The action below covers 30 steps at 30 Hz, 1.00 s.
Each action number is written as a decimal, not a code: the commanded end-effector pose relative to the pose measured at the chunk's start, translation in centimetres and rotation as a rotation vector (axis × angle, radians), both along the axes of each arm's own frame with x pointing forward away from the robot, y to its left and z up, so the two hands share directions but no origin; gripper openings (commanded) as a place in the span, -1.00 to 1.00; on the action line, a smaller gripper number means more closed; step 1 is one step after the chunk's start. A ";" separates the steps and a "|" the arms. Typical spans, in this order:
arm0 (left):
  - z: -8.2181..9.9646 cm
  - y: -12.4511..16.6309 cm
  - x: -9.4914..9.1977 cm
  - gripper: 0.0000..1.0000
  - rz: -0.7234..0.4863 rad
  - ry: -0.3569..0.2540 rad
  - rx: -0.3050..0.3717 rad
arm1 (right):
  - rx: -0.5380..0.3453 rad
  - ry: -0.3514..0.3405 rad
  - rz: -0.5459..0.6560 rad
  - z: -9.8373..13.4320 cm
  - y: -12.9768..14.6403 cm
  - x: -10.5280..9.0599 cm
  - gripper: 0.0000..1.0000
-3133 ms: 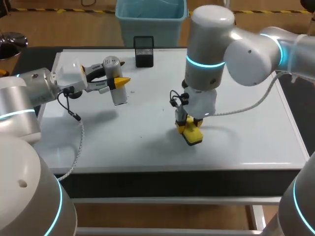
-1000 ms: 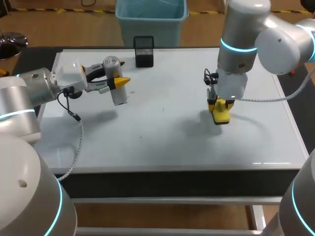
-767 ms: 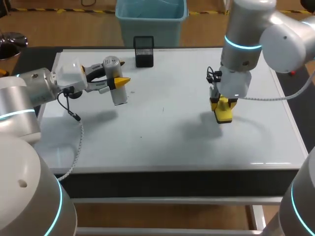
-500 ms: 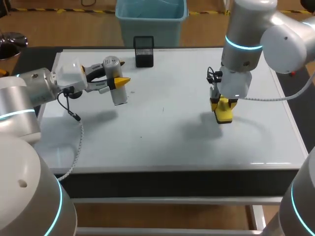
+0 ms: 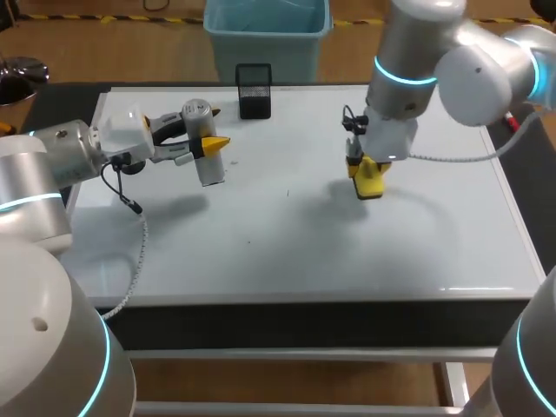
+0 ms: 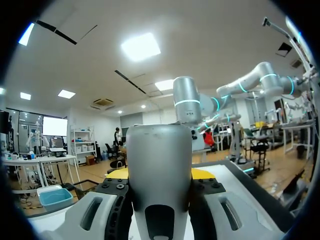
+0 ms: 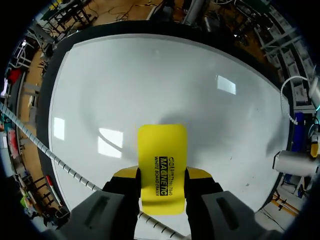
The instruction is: Pick up the inspection probe, press it on each red-marked spot on the whiteboard one by one, put down the probe, pick up the eraser, and wipe off all the red marks.
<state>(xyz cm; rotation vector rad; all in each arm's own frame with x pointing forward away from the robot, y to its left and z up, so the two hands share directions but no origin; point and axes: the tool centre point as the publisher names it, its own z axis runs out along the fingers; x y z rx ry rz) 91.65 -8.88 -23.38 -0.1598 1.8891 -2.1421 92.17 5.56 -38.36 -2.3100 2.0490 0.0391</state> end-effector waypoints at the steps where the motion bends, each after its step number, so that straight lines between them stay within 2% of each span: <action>1: 0.2 0.0 0.0 -1.00 0.002 0.001 0.001 | -0.028 0.036 0.003 -1.1 2.3 4.4 -1.00; 9: 0.2 0.0 0.0 -1.00 0.002 0.001 0.001 | -0.028 0.060 -0.059 -1.4 2.7 10.8 -1.00; 14: 0.2 0.0 0.0 -1.00 0.002 0.001 0.001 | -0.048 0.077 -0.081 -1.6 2.6 13.1 -1.00; 19: 0.2 0.0 0.0 -1.00 0.002 0.001 0.001 | -0.048 0.117 -0.105 -2.5 2.3 14.6 -1.00; 30: 0.2 0.0 0.0 -1.00 0.002 0.001 0.001 | -0.060 0.146 -0.123 -3.9 1.5 15.3 -1.00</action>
